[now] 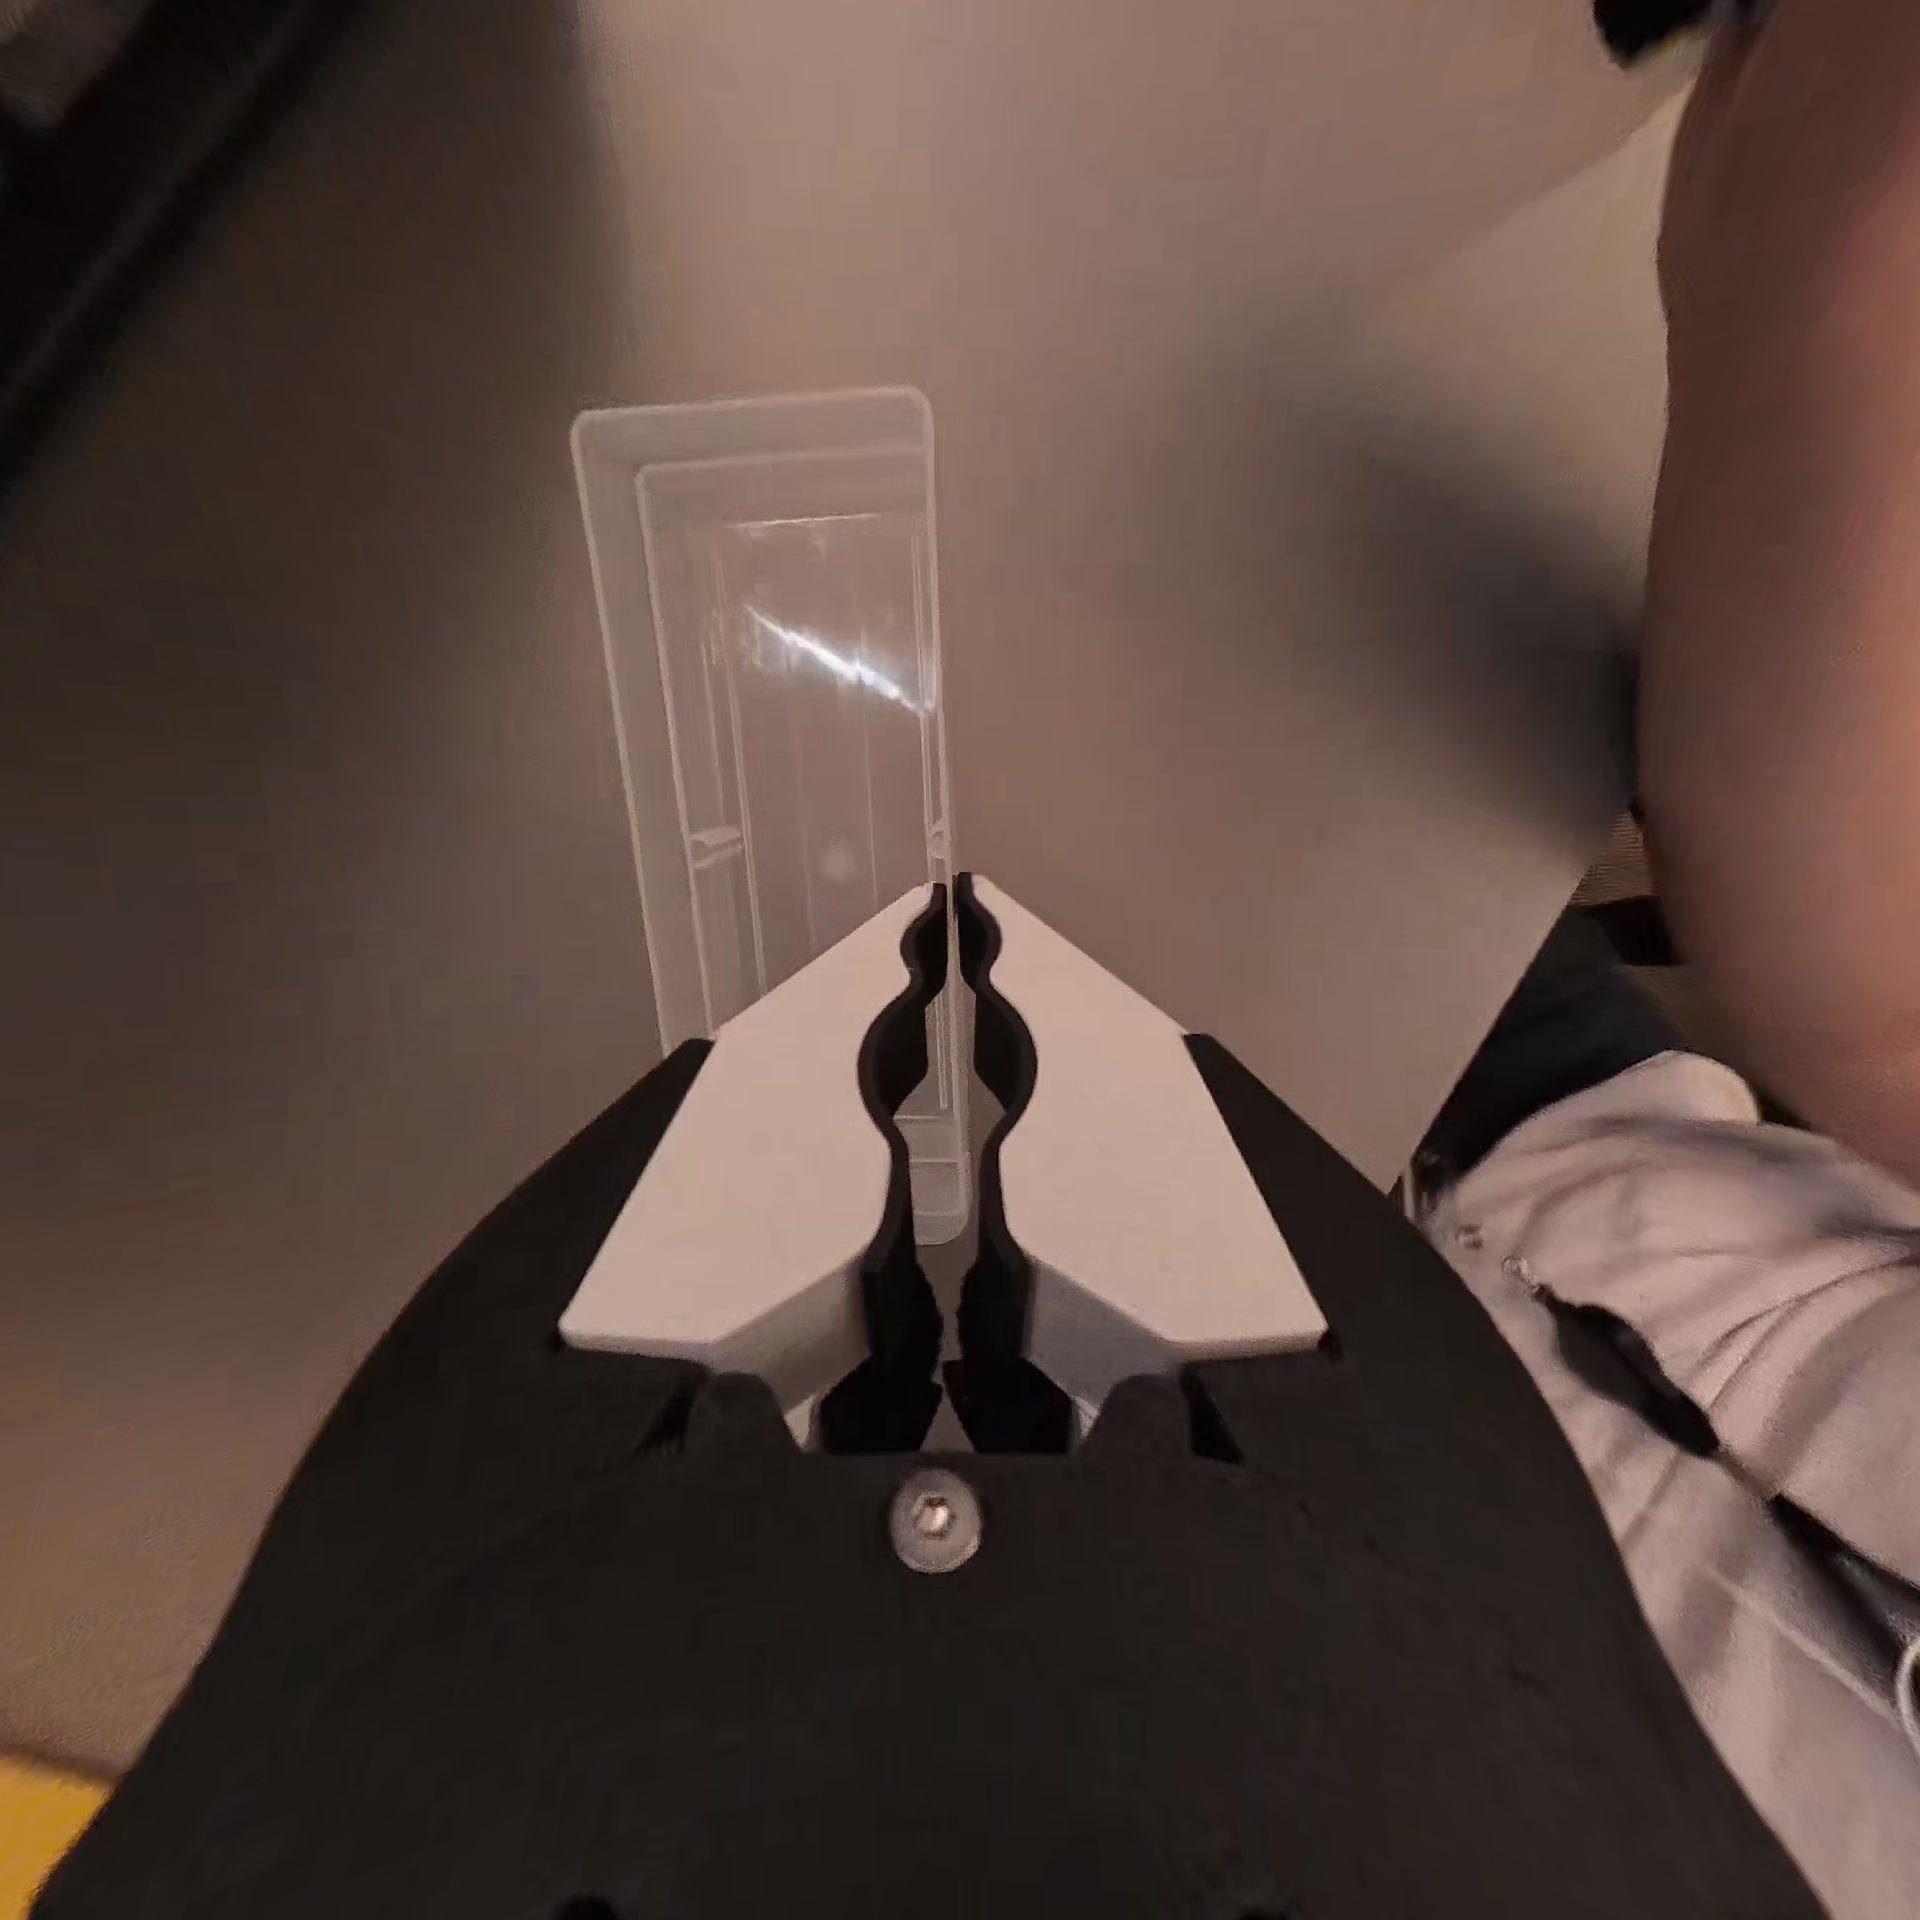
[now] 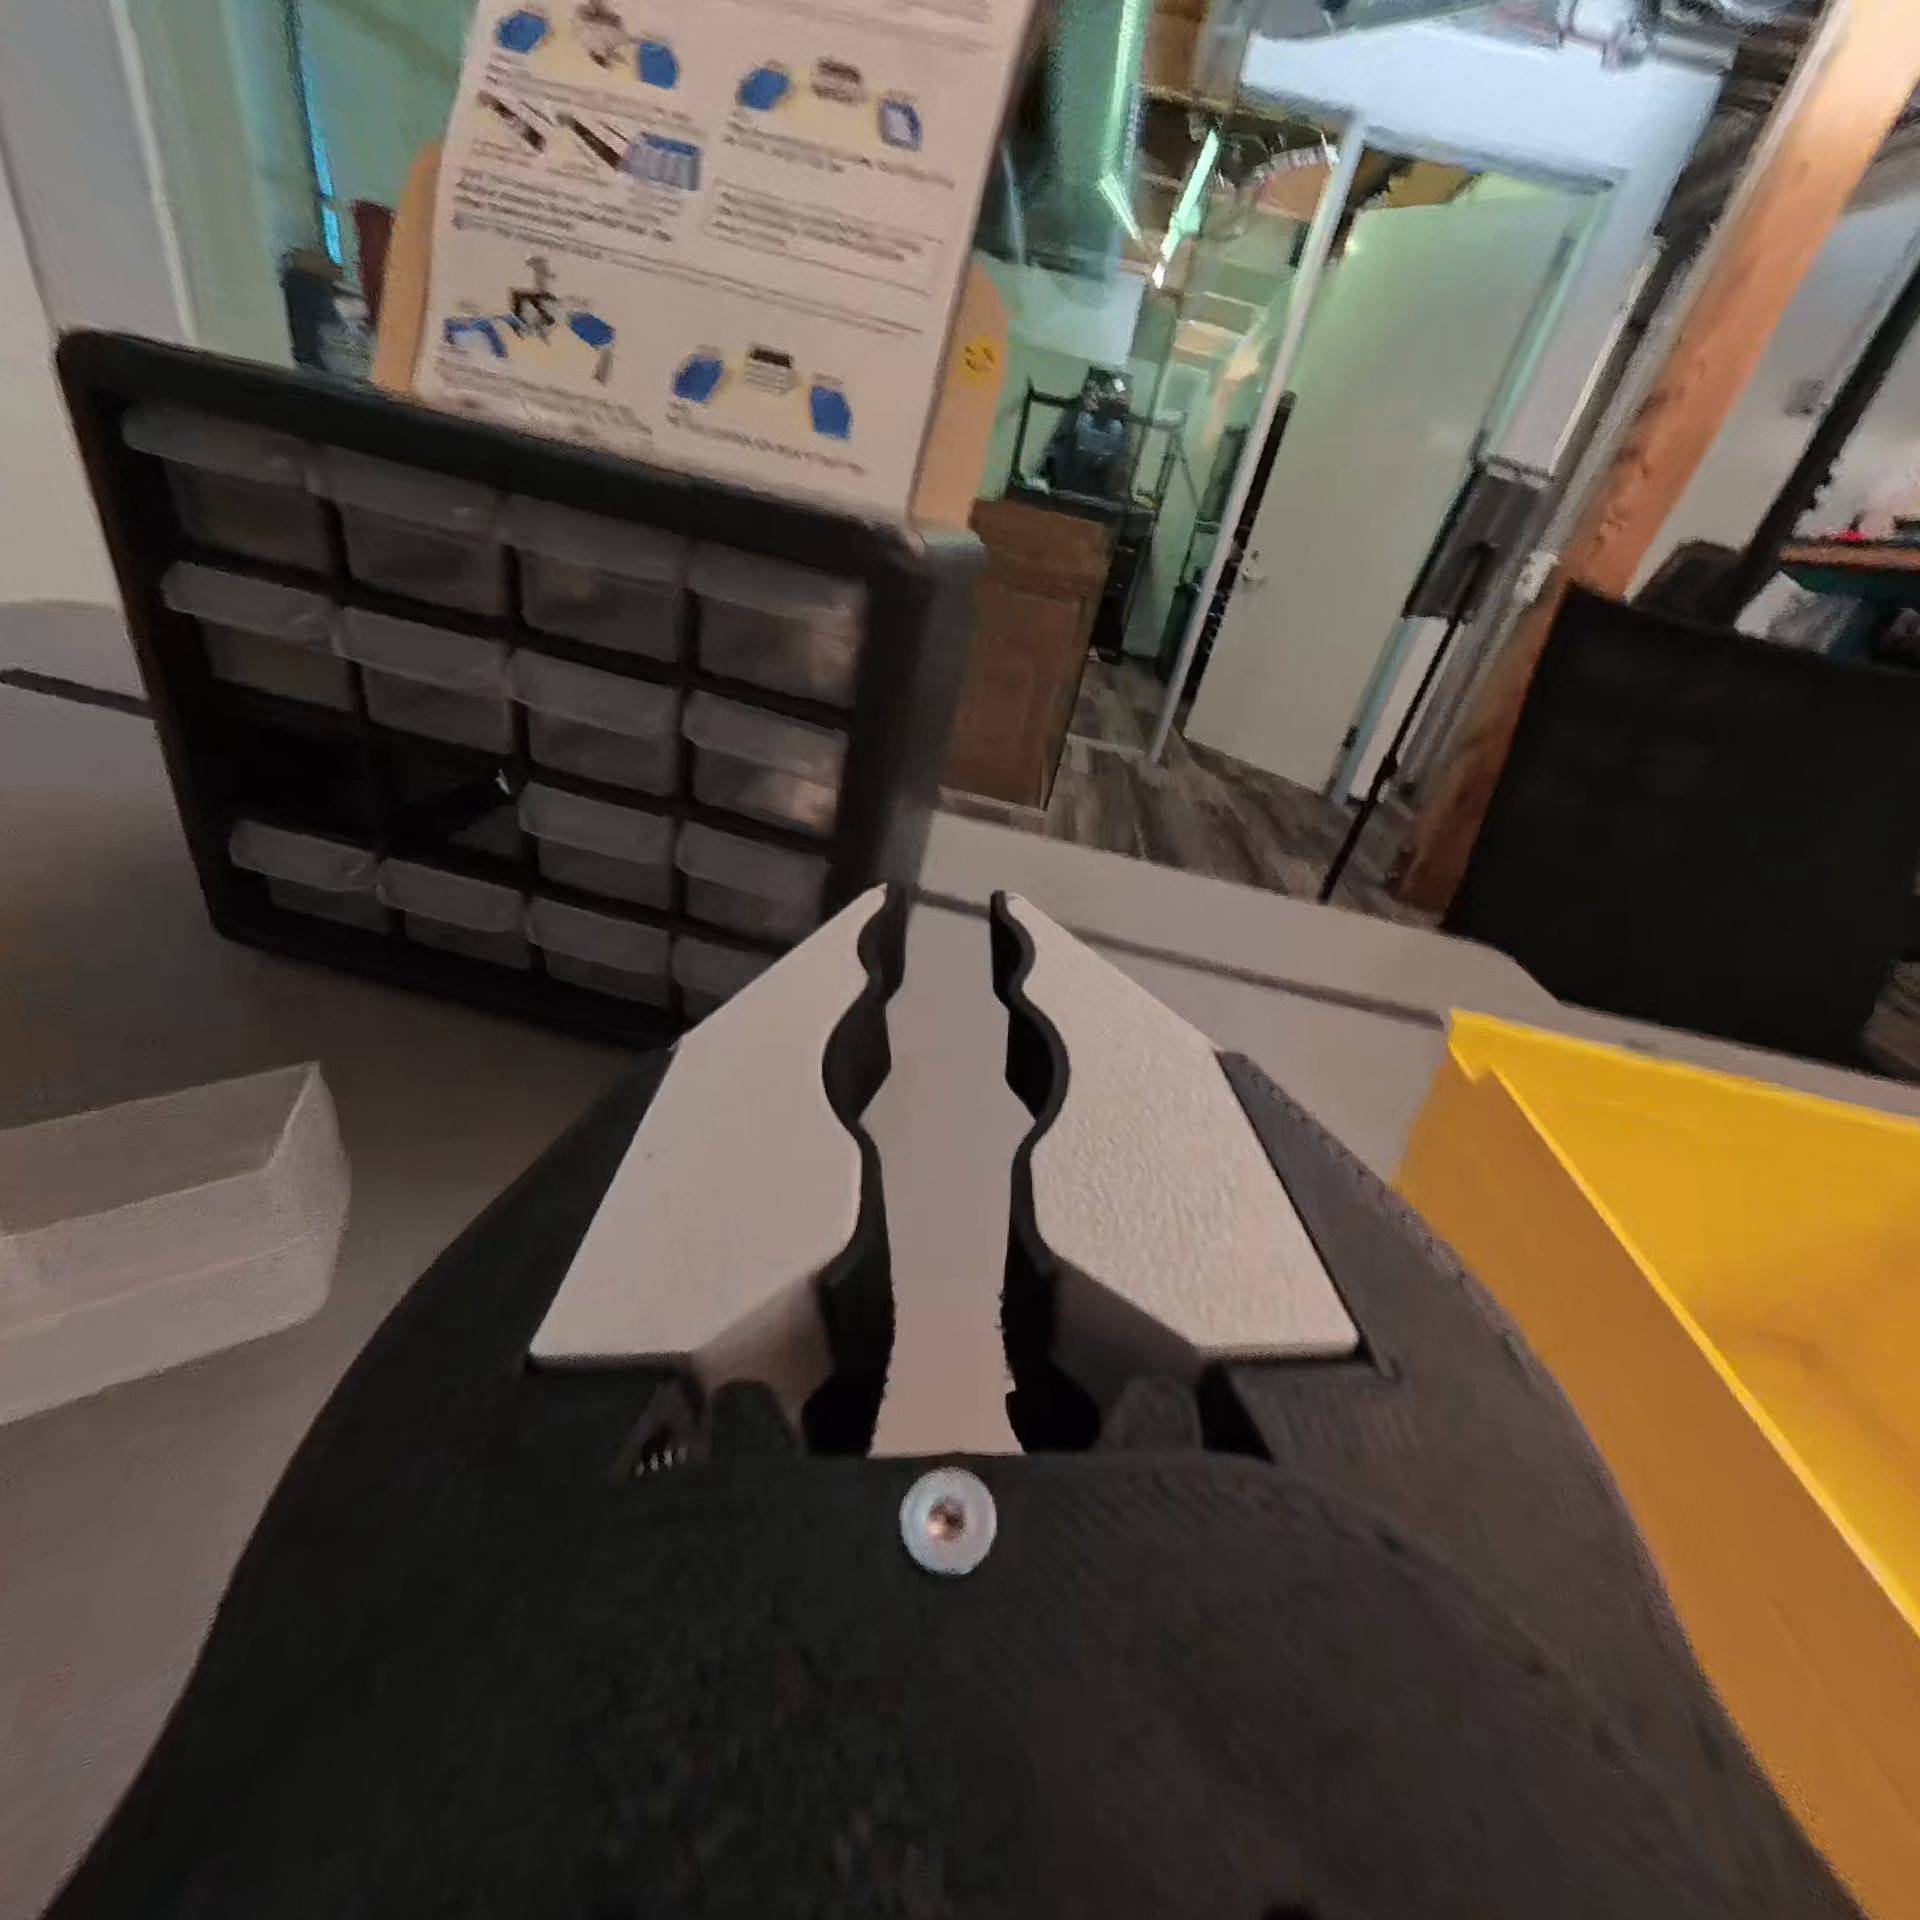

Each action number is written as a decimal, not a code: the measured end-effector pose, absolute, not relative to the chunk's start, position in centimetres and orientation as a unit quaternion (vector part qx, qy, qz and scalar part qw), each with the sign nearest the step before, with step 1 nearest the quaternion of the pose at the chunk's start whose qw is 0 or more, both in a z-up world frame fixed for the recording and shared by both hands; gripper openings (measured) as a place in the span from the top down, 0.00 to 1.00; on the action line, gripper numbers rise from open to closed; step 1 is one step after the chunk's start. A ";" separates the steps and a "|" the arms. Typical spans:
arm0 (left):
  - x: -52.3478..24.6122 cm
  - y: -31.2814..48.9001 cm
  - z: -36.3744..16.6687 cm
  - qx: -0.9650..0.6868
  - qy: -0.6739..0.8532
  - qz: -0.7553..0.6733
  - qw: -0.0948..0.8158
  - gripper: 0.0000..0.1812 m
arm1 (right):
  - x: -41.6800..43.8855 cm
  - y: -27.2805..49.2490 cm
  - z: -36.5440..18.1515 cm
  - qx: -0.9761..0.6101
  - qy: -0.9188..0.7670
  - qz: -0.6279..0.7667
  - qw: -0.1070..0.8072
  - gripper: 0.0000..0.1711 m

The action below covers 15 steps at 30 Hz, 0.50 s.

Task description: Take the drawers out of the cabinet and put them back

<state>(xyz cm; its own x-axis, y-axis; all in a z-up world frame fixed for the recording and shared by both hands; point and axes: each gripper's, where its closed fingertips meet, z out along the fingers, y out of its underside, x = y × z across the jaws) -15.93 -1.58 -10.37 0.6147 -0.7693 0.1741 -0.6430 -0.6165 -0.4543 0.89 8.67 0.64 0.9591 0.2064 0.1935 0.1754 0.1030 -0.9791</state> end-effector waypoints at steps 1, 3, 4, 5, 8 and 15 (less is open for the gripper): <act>-15.1 -1.2 -10.7 -0.883 0.399 -0.174 0.176 1.00 | 1.7 8.2 -0.3 -0.685 -0.133 0.008 0.717 0.92; -13.9 -0.7 -11.4 -0.886 0.401 -0.157 0.171 1.00 | 2.2 7.2 -2.1 -0.709 -0.124 0.028 0.694 0.91; -13.4 -0.5 -11.8 -0.887 0.403 -0.150 0.165 1.00 | 2.3 6.6 -2.7 -0.713 -0.119 0.040 0.690 0.91; -13.1 -0.4 -12.2 -0.889 0.404 -0.144 0.162 1.00 | 2.4 6.2 -3.2 -0.717 -0.111 0.050 0.686 0.91; -12.2 -0.5 -12.8 -0.891 0.401 -0.144 0.157 1.00 | 1.5 5.4 -4.7 -0.738 -0.101 0.089 0.661 0.91; -12.8 -0.6 -10.5 -0.879 0.382 -0.188 0.215 0.87 | -3.0 3.7 -7.7 -0.800 -0.137 0.139 0.567 0.90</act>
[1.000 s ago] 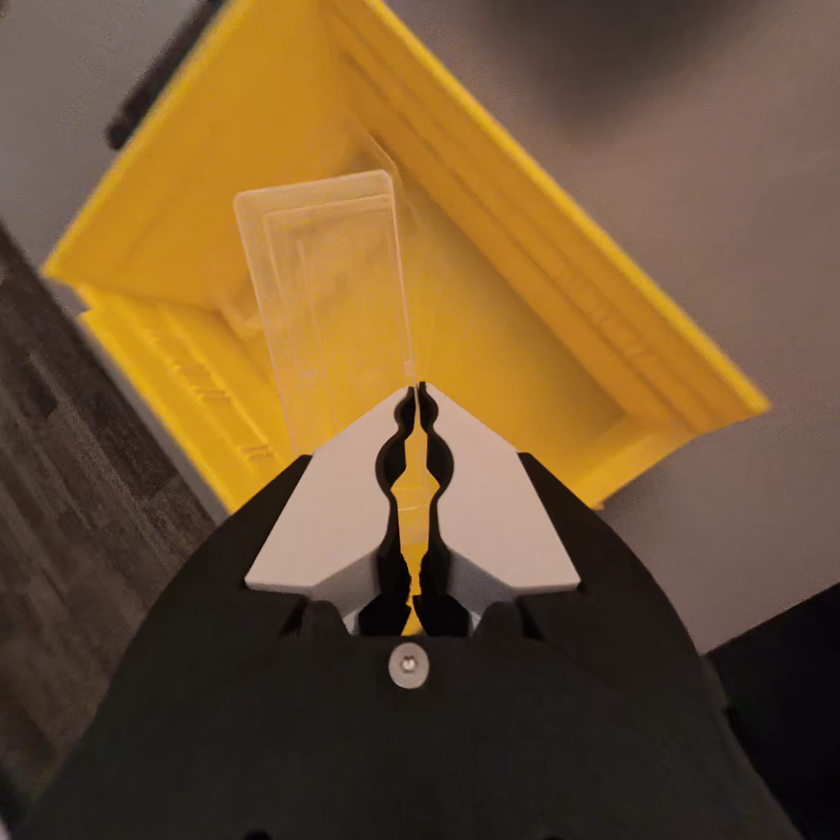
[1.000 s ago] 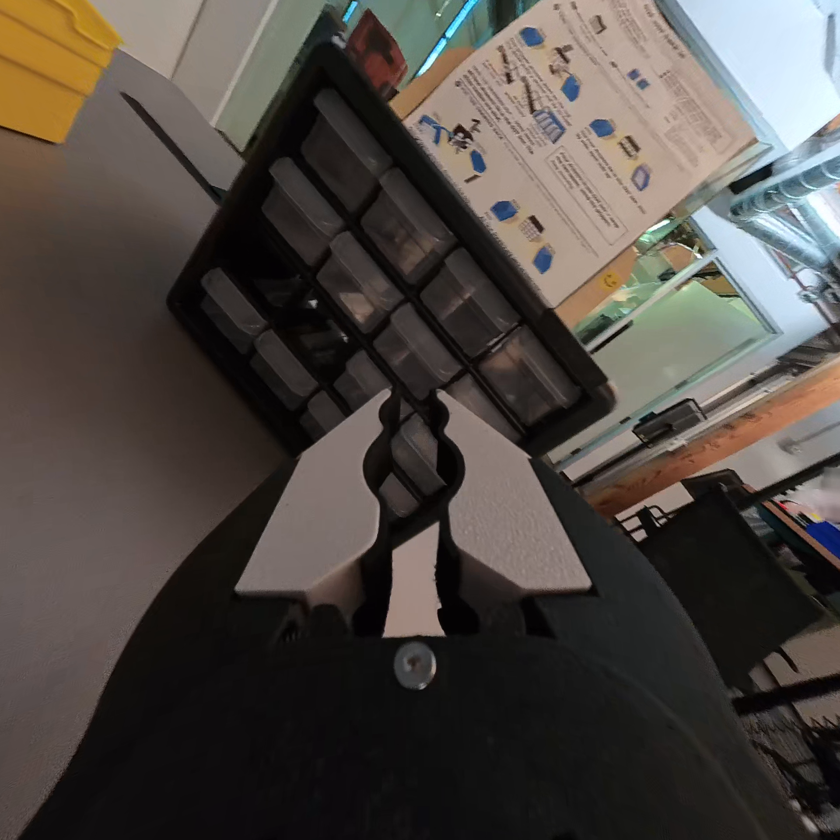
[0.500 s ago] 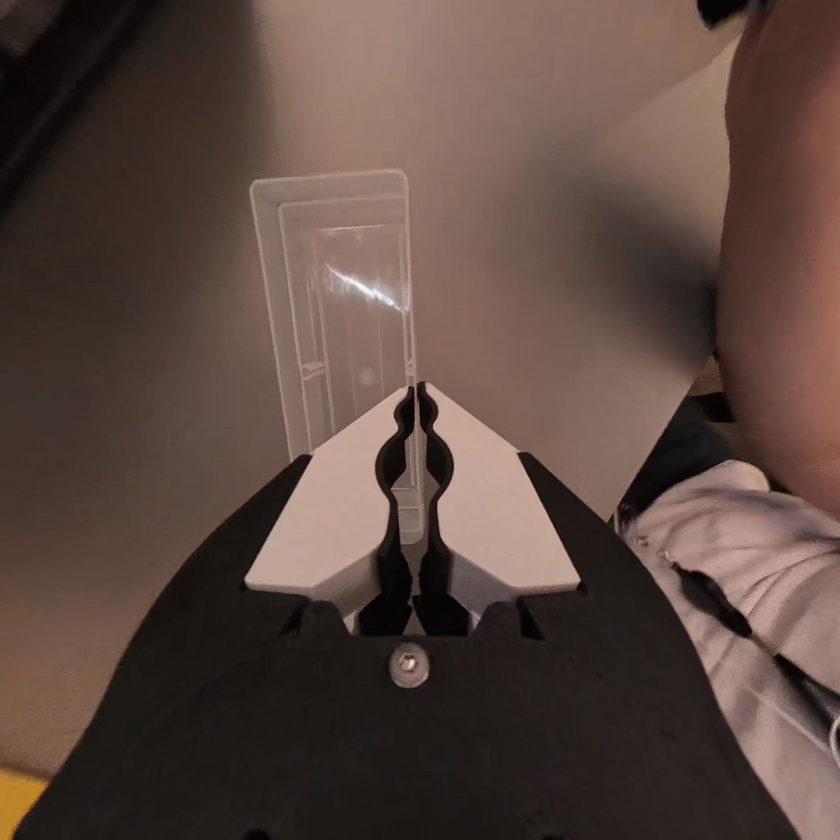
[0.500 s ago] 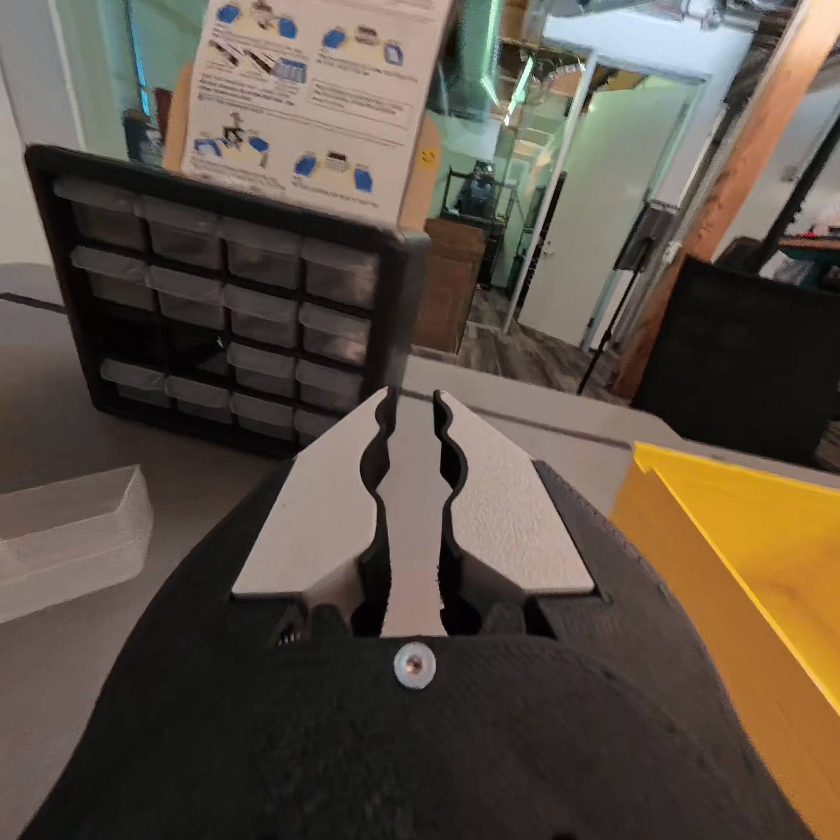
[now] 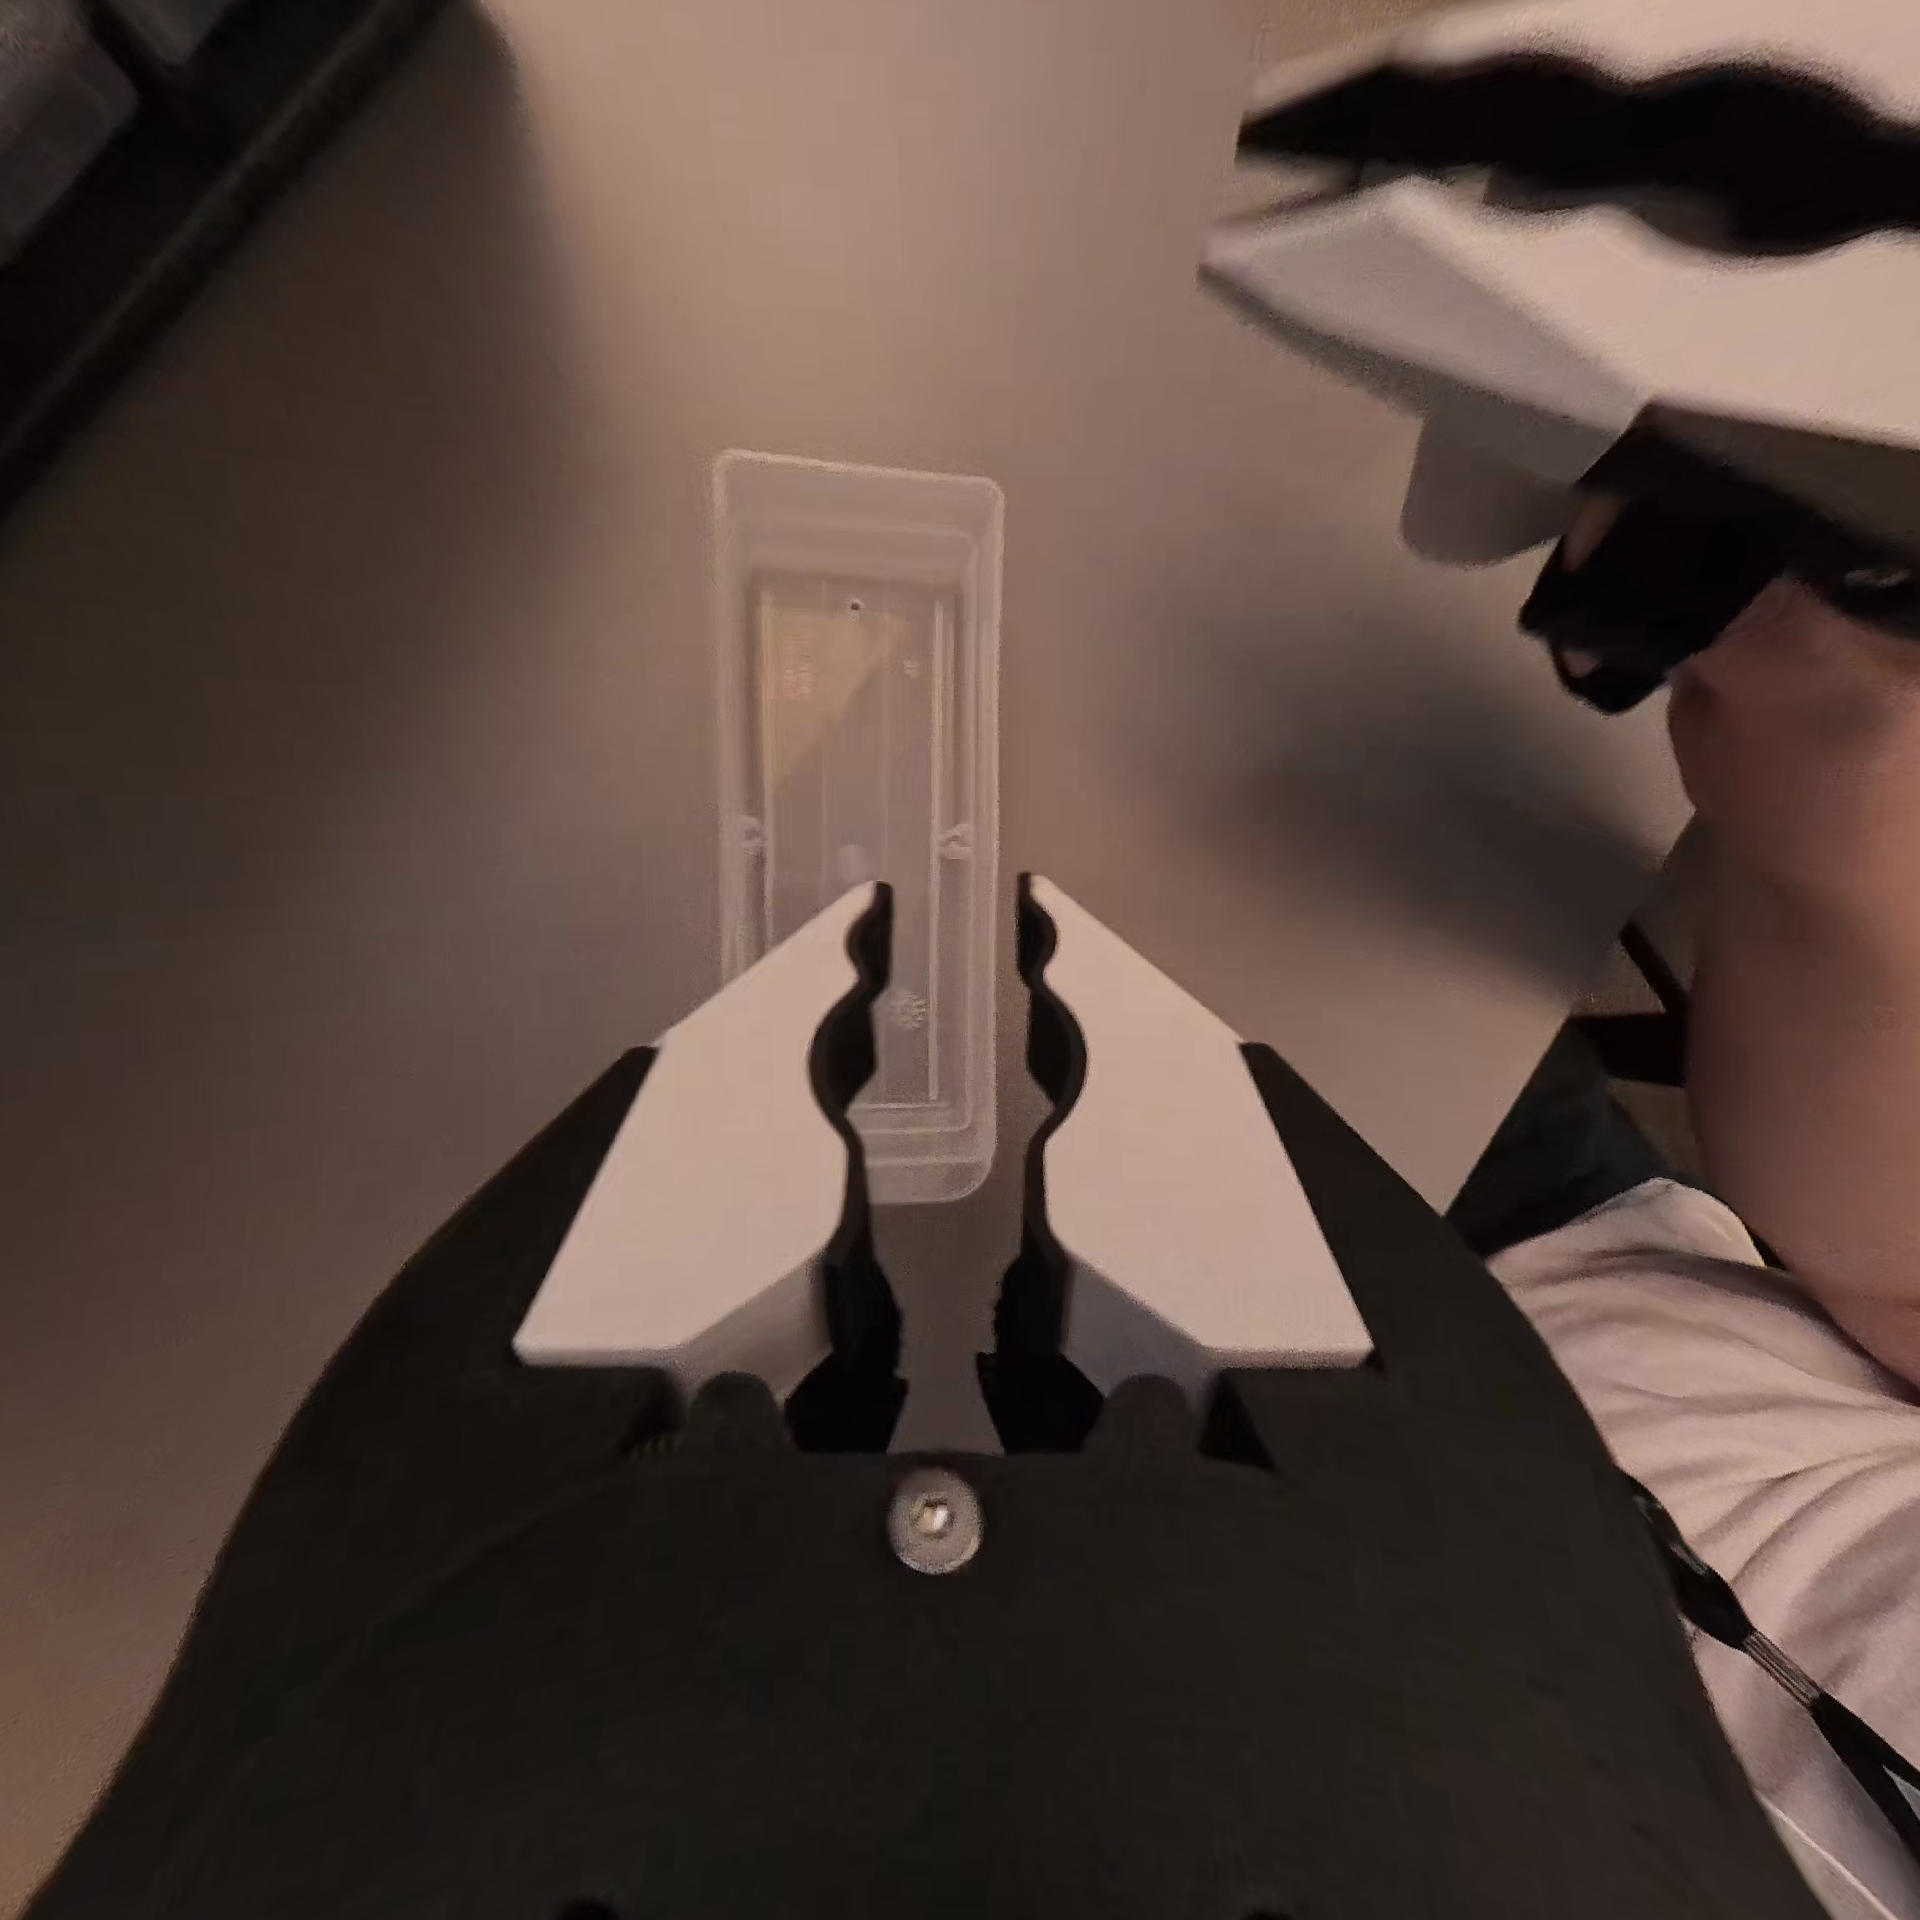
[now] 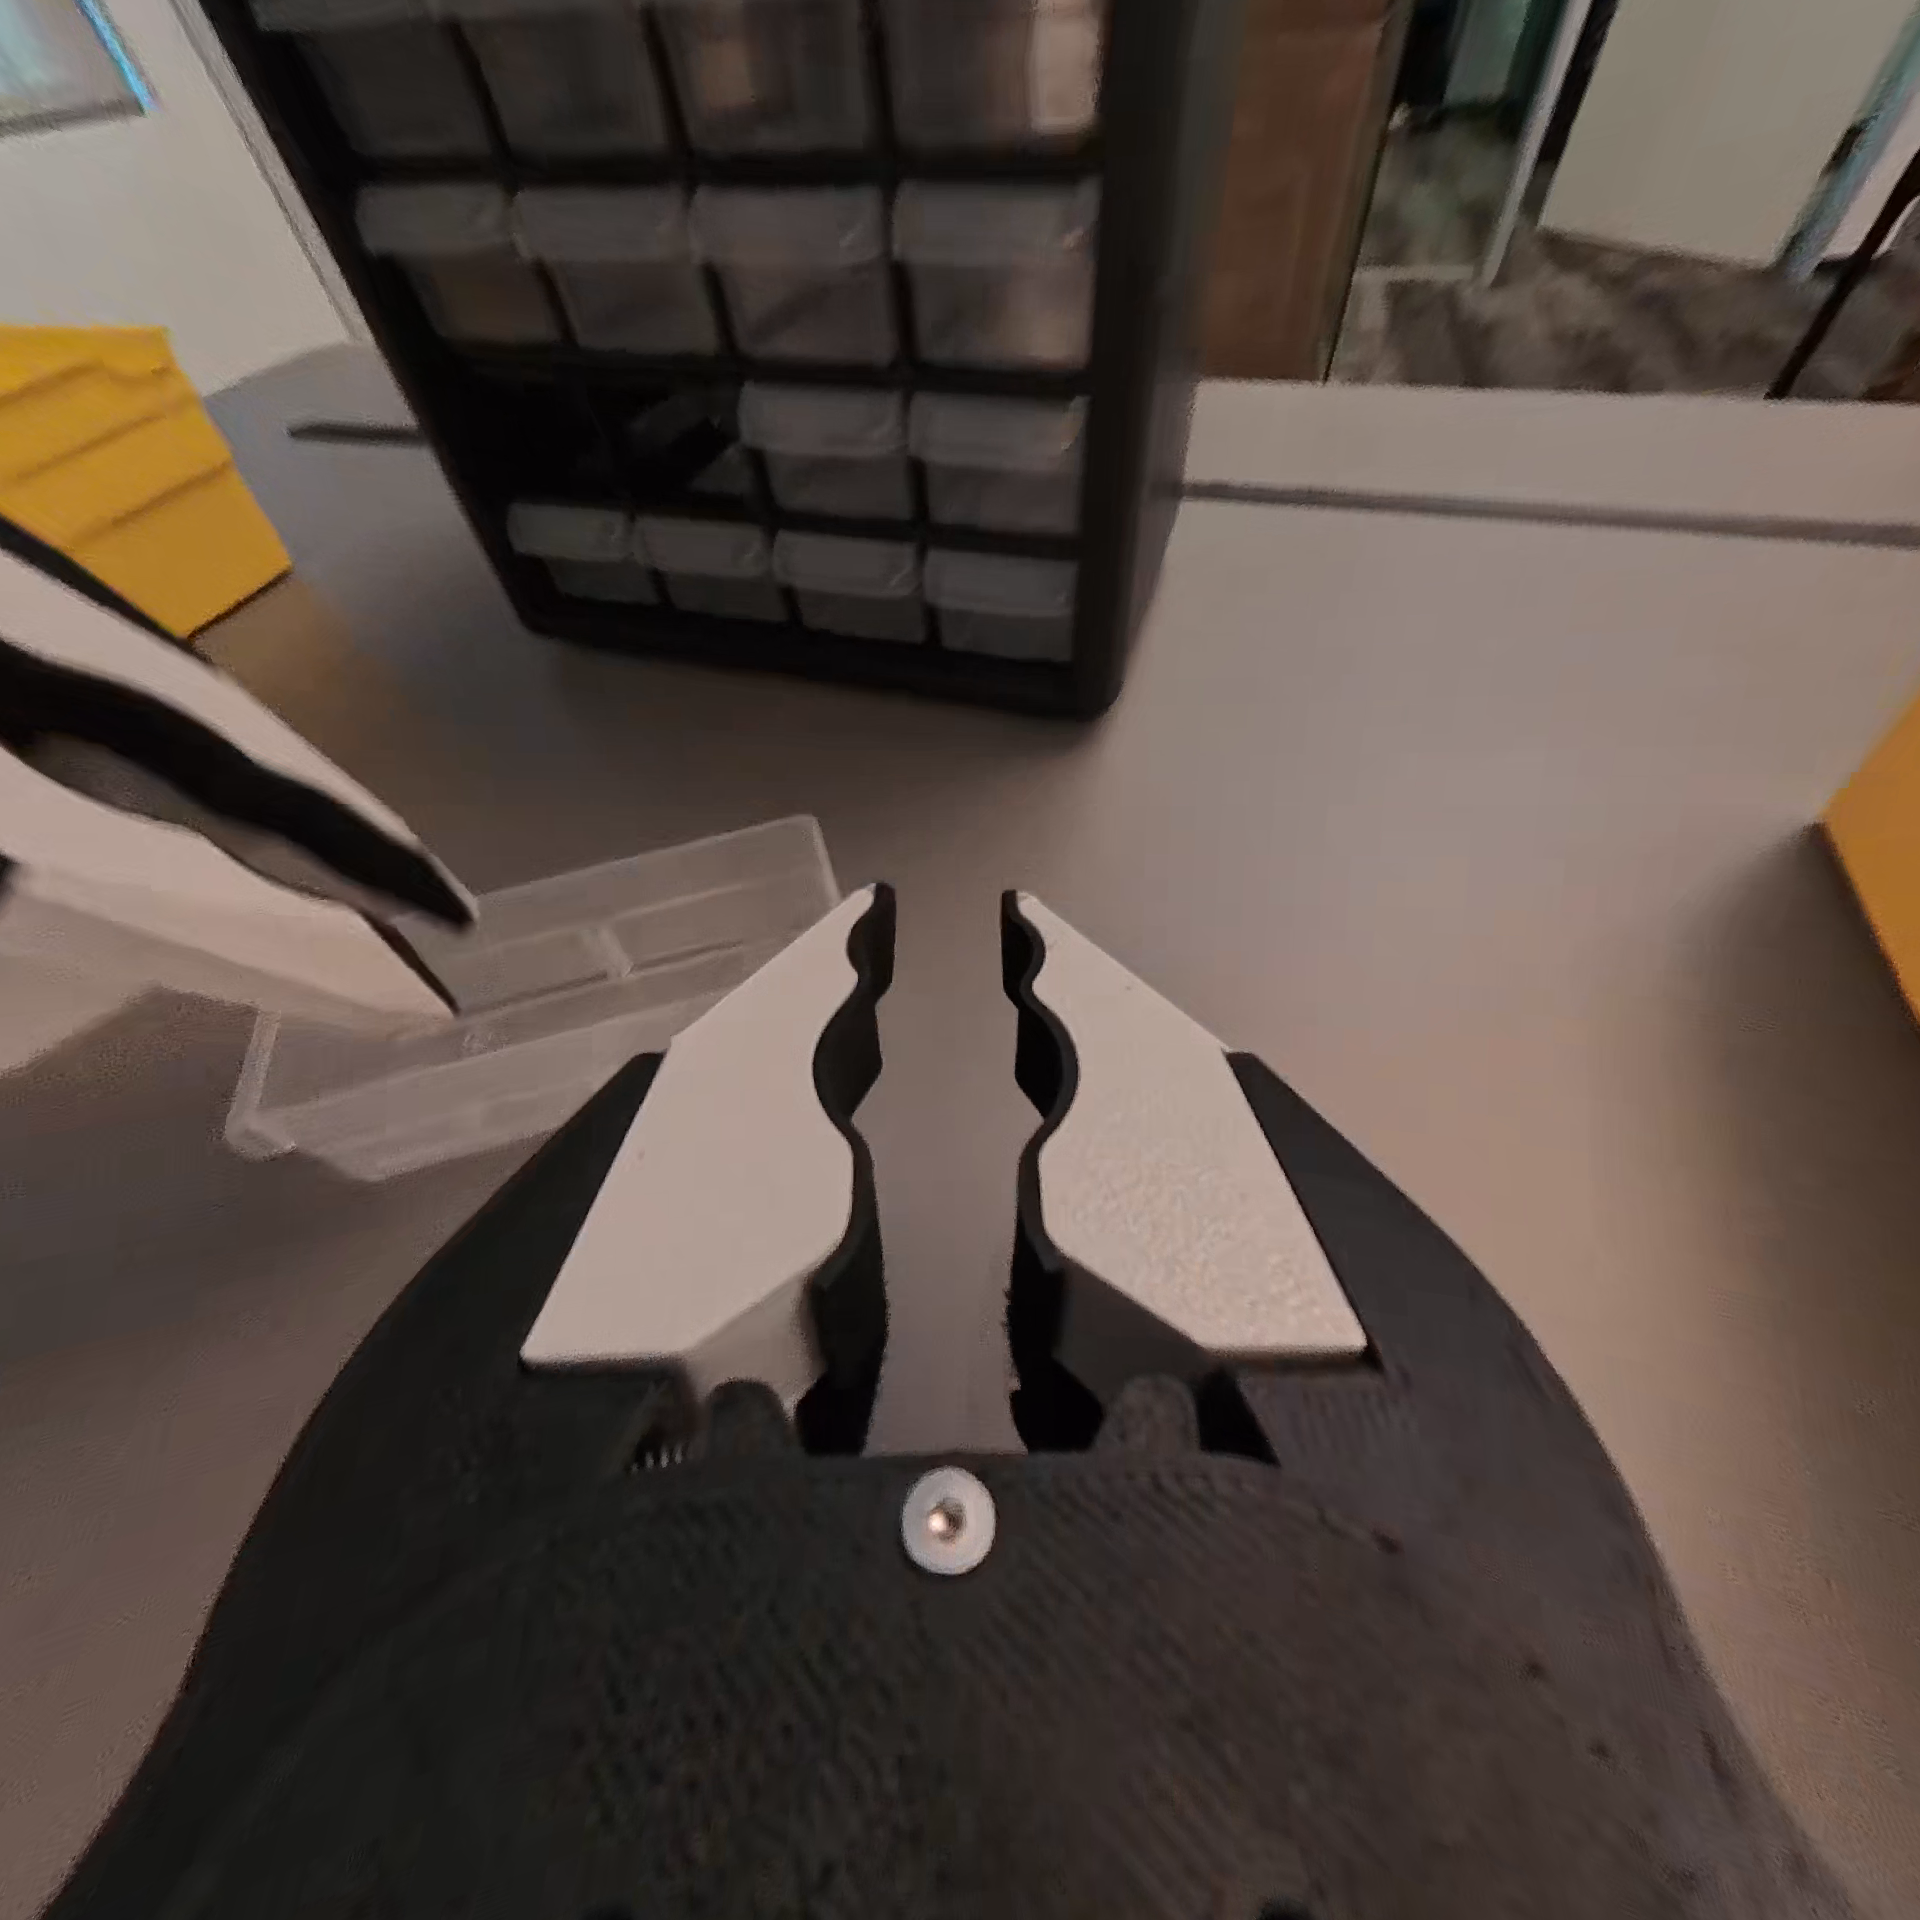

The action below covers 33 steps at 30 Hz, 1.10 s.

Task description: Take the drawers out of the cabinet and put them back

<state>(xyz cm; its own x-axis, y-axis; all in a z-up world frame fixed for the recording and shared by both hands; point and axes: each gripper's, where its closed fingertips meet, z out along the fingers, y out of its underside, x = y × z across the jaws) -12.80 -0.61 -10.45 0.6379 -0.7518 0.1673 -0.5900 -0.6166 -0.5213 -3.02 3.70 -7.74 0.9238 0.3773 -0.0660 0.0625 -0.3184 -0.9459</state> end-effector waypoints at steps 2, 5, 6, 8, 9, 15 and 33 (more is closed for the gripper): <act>-14.0 -0.4 -9.1 -0.871 0.364 -0.212 0.252 0.78 | -3.7 3.2 -8.8 -0.820 -0.147 0.139 0.536 0.89; -15.2 -1.0 -8.3 -0.865 0.334 -0.270 0.259 0.62 | -4.2 3.0 -9.3 -0.824 -0.149 0.152 0.525 0.89; -15.2 -1.2 -8.3 -0.861 0.328 -0.284 0.265 0.58 | -4.1 3.2 -9.2 -0.822 -0.147 0.153 0.529 0.89; -15.3 -1.3 -9.1 -0.861 0.326 -0.278 0.276 0.53 | -3.9 3.5 -9.3 -0.821 -0.139 0.161 0.530 0.89; -15.4 -1.4 -9.7 -0.864 0.330 -0.262 0.277 0.51 | -3.9 3.6 -9.3 -0.821 -0.135 0.169 0.528 0.88; -14.8 -1.5 -13.7 -0.873 0.379 -0.152 0.267 0.48 | -2.9 6.0 -4.7 -0.782 -0.193 0.165 0.569 0.88; -18.2 -1.8 -14.4 -0.929 0.272 -0.124 0.219 0.62 | -5.6 21.9 12.9 -0.602 -0.383 0.329 0.618 0.90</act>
